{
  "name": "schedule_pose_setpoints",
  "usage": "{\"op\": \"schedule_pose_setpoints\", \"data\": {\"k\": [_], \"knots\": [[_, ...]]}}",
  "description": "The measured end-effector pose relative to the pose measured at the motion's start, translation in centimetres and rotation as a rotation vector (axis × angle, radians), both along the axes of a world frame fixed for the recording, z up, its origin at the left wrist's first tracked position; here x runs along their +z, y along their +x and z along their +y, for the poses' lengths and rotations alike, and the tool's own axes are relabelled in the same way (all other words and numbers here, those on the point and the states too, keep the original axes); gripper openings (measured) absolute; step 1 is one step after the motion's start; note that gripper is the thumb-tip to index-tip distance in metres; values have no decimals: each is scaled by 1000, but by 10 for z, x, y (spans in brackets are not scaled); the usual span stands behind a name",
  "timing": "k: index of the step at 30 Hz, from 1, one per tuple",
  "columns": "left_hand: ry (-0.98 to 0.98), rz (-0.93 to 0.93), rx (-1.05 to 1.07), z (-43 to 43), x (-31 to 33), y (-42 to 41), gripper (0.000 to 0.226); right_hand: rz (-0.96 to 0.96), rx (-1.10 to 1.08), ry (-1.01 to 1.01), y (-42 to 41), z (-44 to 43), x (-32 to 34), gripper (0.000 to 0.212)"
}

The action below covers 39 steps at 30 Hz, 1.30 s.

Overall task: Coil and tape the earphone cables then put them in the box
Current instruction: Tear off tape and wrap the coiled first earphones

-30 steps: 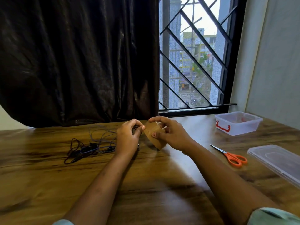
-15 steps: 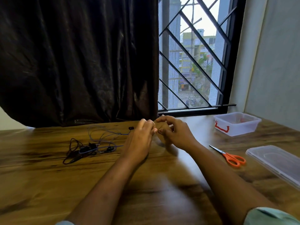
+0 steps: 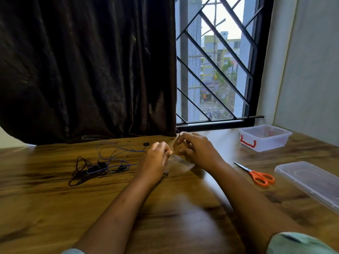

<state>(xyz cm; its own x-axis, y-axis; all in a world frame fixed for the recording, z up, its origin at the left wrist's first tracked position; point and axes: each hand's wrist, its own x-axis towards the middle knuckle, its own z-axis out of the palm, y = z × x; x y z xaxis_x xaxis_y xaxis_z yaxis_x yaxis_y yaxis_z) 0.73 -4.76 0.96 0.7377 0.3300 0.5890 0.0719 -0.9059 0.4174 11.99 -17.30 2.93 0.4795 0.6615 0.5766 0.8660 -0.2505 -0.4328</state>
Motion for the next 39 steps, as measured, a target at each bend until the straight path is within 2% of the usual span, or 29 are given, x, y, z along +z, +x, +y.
{"op": "schedule_pose_setpoints", "data": {"k": [4,10,15,21,23,26,28,29,32,35,39], "knots": [[-21,29,47,0,-1,0,12,-36,-29,-43,1,-1,-2,18],[-233,77,-33,0,-3,1,10,-162,-88,-113,1,-1,-6,17],[-158,229,43,-1,-7,3,10,-171,-70,-191,-4,-1,-6,24],[-121,205,84,-4,-8,5,7,-361,-191,-279,-5,-3,-2,18],[-179,111,91,1,-7,5,10,-407,-192,-204,2,-5,-5,21],[-283,-105,115,13,-4,0,19,-270,-140,-2,13,-14,-2,14],[-281,-198,107,15,0,-4,10,-227,-92,99,12,-14,2,16],[-289,-219,74,12,2,-5,6,-210,-68,133,9,-12,4,17],[-307,-239,-49,-1,8,-2,23,-175,-20,179,-2,-4,9,21],[-304,-266,-72,-8,11,2,34,-99,27,250,-9,0,15,25],[-425,-323,-83,-11,16,0,18,-11,81,317,-11,1,15,20]]}}
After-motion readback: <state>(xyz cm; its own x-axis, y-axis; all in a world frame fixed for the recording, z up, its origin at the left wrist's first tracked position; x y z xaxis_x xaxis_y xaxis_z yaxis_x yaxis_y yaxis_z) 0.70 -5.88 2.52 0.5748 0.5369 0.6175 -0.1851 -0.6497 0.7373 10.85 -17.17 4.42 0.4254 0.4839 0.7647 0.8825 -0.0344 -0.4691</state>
